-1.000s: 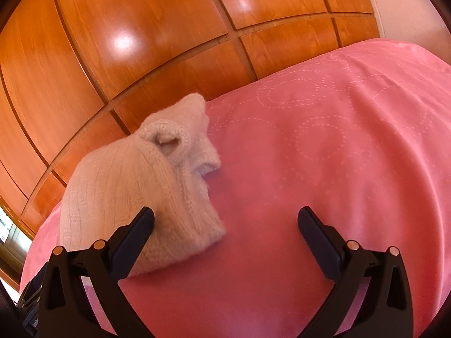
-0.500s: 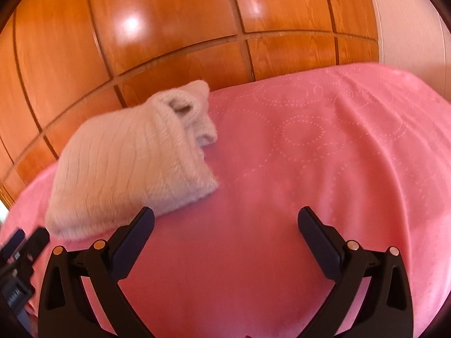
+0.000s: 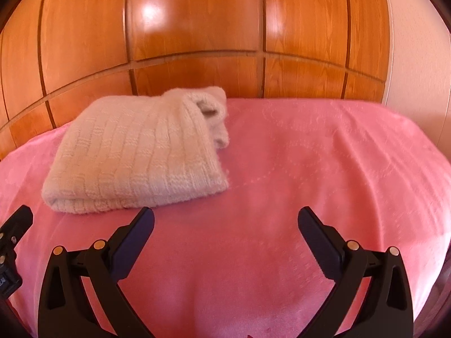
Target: Fold small clothes
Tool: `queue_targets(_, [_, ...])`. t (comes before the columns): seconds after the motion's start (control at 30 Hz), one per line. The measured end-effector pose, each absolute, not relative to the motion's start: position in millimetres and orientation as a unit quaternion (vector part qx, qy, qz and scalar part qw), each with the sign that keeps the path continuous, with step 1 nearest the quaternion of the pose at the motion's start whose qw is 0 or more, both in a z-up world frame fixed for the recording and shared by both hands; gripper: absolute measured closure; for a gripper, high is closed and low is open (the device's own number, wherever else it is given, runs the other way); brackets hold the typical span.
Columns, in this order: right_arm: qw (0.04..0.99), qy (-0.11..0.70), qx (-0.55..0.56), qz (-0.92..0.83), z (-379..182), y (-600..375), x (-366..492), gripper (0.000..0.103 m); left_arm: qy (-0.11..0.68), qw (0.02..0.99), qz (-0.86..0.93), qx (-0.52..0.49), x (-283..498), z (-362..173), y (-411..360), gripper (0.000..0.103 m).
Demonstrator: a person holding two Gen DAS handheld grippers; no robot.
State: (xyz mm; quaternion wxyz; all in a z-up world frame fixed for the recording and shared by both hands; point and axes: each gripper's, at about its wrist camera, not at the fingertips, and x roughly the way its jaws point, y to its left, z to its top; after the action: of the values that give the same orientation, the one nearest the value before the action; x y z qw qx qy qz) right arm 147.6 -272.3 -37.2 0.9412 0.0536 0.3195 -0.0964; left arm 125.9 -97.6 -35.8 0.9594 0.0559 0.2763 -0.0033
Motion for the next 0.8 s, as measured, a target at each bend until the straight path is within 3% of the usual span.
queue_targets(0.8, [0.958,0.266,0.059,-0.093,33,-271,115,0.002,0.256,0.966,0.015,0.042,118,8,-88,0.004])
